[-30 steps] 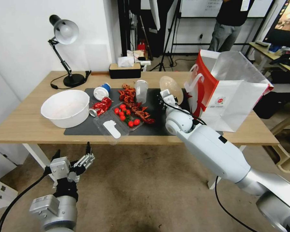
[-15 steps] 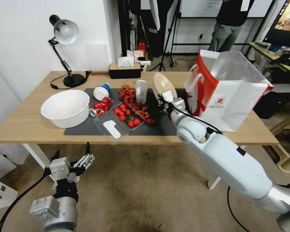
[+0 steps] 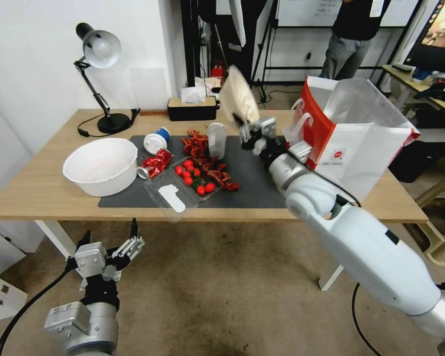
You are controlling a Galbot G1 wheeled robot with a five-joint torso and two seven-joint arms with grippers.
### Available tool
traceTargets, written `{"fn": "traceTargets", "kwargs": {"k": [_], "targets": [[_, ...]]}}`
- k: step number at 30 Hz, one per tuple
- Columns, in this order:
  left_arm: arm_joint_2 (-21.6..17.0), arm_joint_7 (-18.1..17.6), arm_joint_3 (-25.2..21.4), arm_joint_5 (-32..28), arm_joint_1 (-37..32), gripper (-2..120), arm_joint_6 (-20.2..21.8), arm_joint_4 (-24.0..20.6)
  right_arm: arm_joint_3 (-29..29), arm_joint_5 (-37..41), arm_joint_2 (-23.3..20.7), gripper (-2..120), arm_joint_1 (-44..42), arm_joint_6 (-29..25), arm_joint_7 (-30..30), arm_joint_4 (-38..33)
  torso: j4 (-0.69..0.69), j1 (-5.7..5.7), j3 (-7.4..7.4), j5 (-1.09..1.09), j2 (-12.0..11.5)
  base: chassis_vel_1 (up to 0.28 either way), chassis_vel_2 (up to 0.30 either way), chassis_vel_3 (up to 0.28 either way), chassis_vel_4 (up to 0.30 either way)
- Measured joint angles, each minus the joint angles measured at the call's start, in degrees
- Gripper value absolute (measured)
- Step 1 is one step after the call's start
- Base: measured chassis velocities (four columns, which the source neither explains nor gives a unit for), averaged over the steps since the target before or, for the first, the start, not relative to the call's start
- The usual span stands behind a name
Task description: Pick up the trash from the table and place it into the takeout bag.
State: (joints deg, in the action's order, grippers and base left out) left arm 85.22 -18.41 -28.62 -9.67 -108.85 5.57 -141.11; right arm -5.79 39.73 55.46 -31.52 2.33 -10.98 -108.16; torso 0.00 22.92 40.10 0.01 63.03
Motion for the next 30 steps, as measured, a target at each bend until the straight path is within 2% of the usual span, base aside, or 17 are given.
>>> {"fn": "traceTargets", "kwargs": {"k": [10,19,21,22,23,24,25,28,29,30], "targets": [[-0.03,0.00,0.06,0.05,-0.03,100,0.00,0.00,2.14,0.75,-1.43,0,0.64,-0.05,-2.26,-1.77,0.01,0.00,0.00,0.00,0.00,0.000,0.000,0.000,0.000],[-0.10,0.00,0.13,0.08,-0.06,100,0.00,-0.01,8.95,2.30,-6.43,0,0.86,4.23,-7.98,-4.18,0.00,0.00,0.00,0.02,0.00,0.000,0.000,0.000,0.000],[-0.14,0.01,0.27,0.13,-0.09,100,-0.04,-0.01,12.87,4.91,-9.68,0,0.63,5.72,-8.67,-4.18,-0.02,0.00,0.00,0.02,0.00,0.000,0.000,0.000,0.000],[-0.14,0.01,0.27,0.13,-0.09,100,-0.04,-0.01,12.87,4.91,-9.68,0,0.63,5.72,-8.67,-4.18,-0.02,0.00,0.00,0.02,0.00,0.000,0.000,0.000,0.000],[-0.12,0.01,0.45,0.26,-0.09,100,-0.13,0.04,14.35,6.68,-10.85,1,0.55,6.49,-8.61,-3.84,-0.01,0.00,0.00,-0.01,0.00,0.000,0.000,0.000,0.000],[-0.02,0.01,0.71,0.40,-0.08,100,-0.17,0.13,16.08,9.19,-12.25,8,0.31,7.46,-8.46,-2.69,-0.01,0.00,0.00,0.01,0.00,0.000,0.000,0.000,0.000],[-0.02,0.01,0.71,0.40,-0.08,100,-0.17,0.13,16.08,9.19,-12.25,8,0.31,7.46,-8.46,-2.69,-0.01,0.00,0.00,0.01,0.00,0.000,0.000,0.000,0.000],[-0.12,0.07,0.56,0.52,-0.18,100,-0.66,0.17,18.17,8.02,-12.82,21,-1.21,7.84,-9.01,-0.16,0.00,0.00,0.00,0.01,0.00,0.000,0.000,0.000,0.000],[-0.12,0.07,0.56,0.52,-0.18,100,-0.66,0.17,18.17,8.02,-12.82,21,-1.21,7.84,-9.01,-0.16,0.00,0.00,0.00,0.01,0.00,0.000,0.000,0.000,0.000],[-0.18,0.08,0.42,0.52,-0.28,100,-0.73,0.15,18.50,7.15,-12.63,27,-1.66,7.83,-9.21,0.29,0.00,0.00,0.00,0.00,0.00,0.000,0.000,0.000,0.000]]}}
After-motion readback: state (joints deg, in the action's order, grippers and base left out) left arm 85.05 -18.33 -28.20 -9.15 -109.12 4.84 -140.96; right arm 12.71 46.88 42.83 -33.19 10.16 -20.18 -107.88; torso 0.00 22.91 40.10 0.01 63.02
